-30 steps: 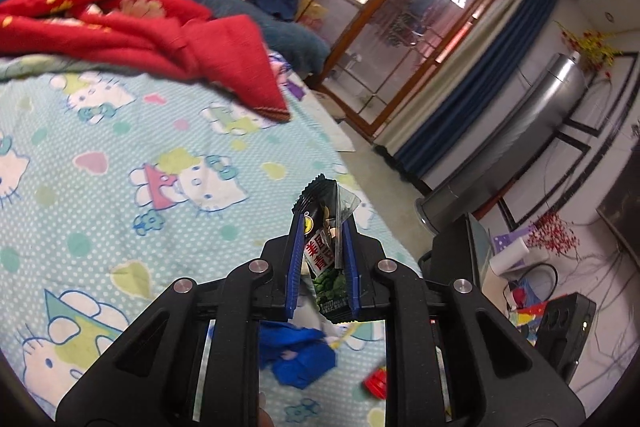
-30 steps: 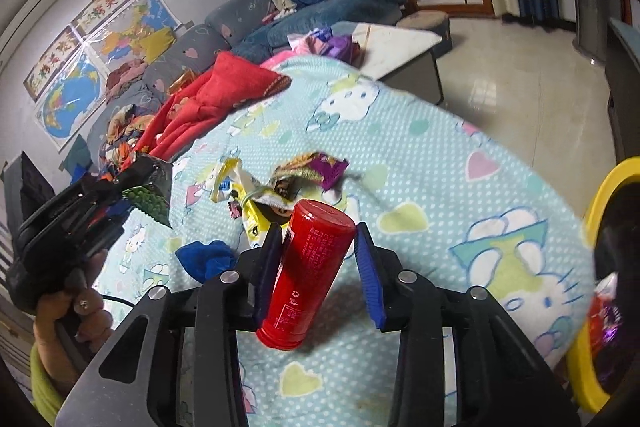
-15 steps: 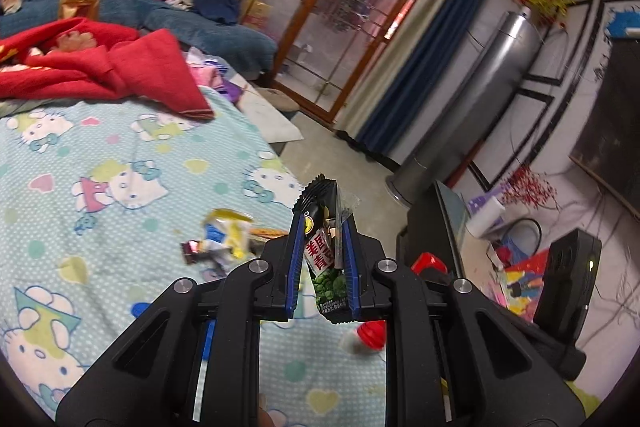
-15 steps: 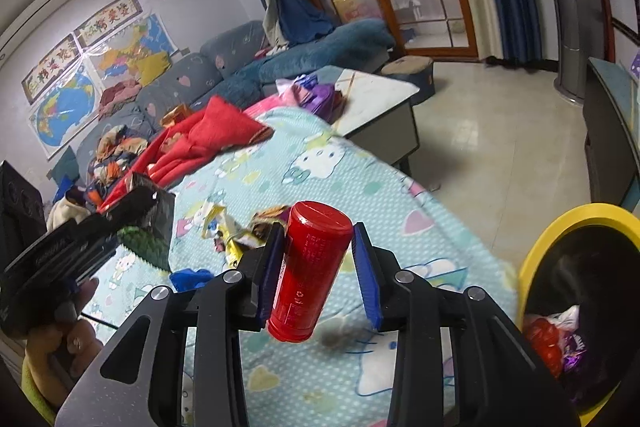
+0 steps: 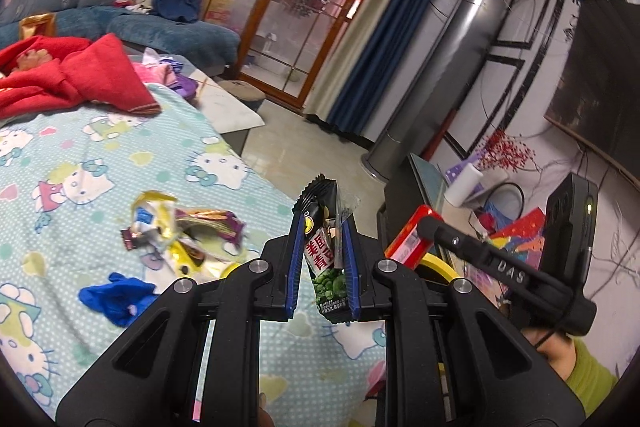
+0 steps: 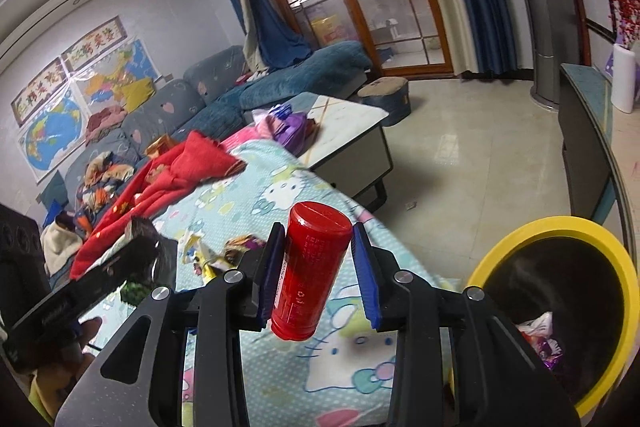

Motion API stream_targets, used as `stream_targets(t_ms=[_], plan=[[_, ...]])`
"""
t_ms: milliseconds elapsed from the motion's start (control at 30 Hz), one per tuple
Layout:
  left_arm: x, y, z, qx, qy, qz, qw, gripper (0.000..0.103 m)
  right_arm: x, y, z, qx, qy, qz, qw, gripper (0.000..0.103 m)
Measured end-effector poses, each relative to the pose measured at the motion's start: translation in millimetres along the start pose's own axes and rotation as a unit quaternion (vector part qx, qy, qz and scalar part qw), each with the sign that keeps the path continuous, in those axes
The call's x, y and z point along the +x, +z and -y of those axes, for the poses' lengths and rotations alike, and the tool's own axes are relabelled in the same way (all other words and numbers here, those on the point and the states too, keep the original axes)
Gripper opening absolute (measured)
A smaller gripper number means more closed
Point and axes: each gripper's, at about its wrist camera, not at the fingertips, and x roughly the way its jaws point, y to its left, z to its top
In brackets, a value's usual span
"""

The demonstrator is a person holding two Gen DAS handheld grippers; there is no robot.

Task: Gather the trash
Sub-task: 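Carry the snack packet and red can over the yellow-rimmed bin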

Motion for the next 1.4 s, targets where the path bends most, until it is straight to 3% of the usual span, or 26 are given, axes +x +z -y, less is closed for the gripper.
stream_targets(t_ms=[633,1400], plan=[[24,-23,47,0.055,-0.038,-0.036,0.9971,0.013,-34,7,60,0.039,-0.049,0.039,0.997,0.032],[62,-51,107,0.130,-0.079,-0.076,0.9855,0.013,-60,-3,129,0.072,-0.130,0.058,0.987,0.032]])
